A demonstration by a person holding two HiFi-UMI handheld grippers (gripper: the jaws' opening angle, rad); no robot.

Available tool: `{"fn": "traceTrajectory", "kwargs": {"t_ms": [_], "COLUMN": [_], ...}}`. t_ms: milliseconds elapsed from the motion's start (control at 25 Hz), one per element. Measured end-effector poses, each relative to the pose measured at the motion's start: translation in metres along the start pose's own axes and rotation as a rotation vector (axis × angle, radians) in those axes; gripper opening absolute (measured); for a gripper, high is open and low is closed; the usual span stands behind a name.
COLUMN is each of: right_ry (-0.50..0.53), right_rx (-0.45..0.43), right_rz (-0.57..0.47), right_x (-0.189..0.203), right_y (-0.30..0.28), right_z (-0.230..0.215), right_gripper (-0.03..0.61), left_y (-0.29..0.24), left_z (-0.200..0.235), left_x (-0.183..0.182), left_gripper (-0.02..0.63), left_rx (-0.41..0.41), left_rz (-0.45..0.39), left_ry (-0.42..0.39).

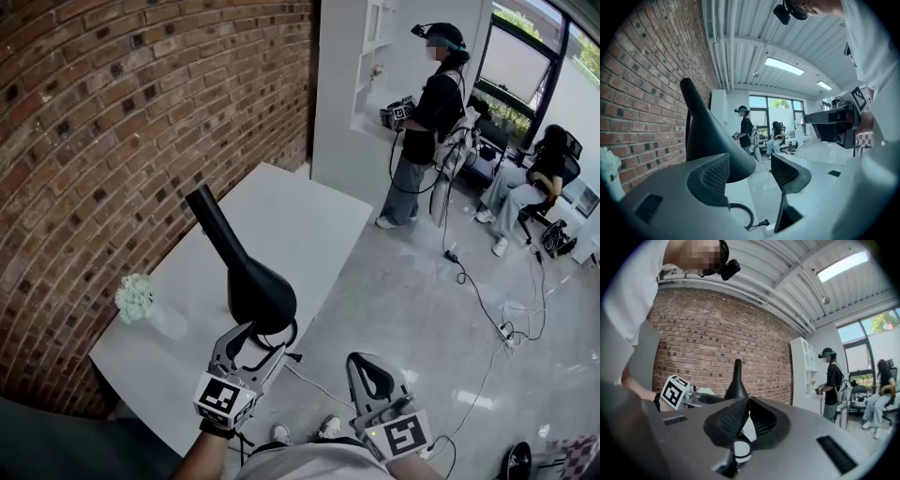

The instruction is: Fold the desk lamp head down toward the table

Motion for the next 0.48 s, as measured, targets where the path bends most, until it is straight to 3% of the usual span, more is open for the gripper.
{"fn": "traceTrajectory", "kwargs": {"t_ms": [480], "right_ry": [0.001], "right_rx": [0.009], "right_rz": [0.009], "right_x": [0.0025], "right_y": [-0.0086], "right_z": [0.0037], "right_gripper": [0.018], "left_y": [-0.0004], "left_z": [0.0090], "left_x": [0.0057], "left_gripper": [0.261], "left_rx": [0.012], "left_rz": [0.000], "left_ry": [0.004]}}
Point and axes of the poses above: the fingertips, and each gripper's own axes: y backward along the fingers, z to its left, x out of its underside, the point moved 3 cm from there along y, backward along the fingers
